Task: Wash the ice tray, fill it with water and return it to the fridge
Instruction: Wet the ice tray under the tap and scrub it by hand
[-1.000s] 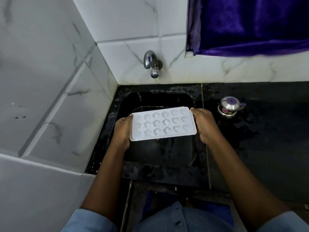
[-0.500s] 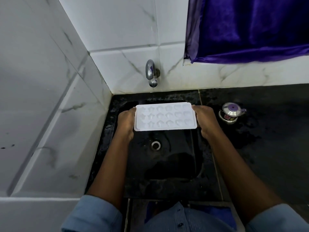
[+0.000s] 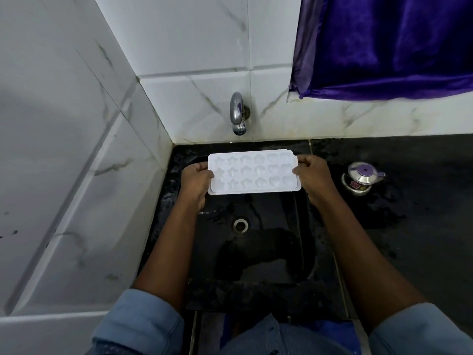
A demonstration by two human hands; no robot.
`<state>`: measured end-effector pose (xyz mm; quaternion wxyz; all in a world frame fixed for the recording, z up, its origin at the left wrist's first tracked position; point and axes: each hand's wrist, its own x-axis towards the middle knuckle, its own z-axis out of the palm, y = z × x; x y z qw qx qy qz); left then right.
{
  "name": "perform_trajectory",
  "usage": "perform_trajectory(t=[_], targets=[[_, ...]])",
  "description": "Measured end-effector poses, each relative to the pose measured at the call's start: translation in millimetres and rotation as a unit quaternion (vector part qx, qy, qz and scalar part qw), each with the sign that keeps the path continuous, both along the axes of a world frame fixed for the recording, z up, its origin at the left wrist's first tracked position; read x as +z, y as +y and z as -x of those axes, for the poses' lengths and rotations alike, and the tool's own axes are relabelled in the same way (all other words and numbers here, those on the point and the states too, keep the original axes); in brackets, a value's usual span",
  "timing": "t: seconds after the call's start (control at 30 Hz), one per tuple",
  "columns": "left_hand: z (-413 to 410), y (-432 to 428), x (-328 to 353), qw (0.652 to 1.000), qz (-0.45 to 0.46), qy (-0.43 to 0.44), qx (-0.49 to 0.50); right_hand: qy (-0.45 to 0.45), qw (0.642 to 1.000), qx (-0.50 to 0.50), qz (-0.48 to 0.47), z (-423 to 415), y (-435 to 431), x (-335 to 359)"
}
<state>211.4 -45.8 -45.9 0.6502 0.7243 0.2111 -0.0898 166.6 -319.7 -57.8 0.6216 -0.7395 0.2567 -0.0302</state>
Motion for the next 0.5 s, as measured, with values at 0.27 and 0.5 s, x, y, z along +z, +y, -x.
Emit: perform_trajectory(t=[0.27, 0.5], targets=[[-6, 13, -13, 0.999, -0.01, -0.04, 0.004, -0.049, 0.998, 0.019, 0.03, 1, -1, -11], [0, 10, -10, 0.993, -0.036, -0.111, 0.012, -0.089, 0.992, 0.013, 0.092, 1, -1, -16]])
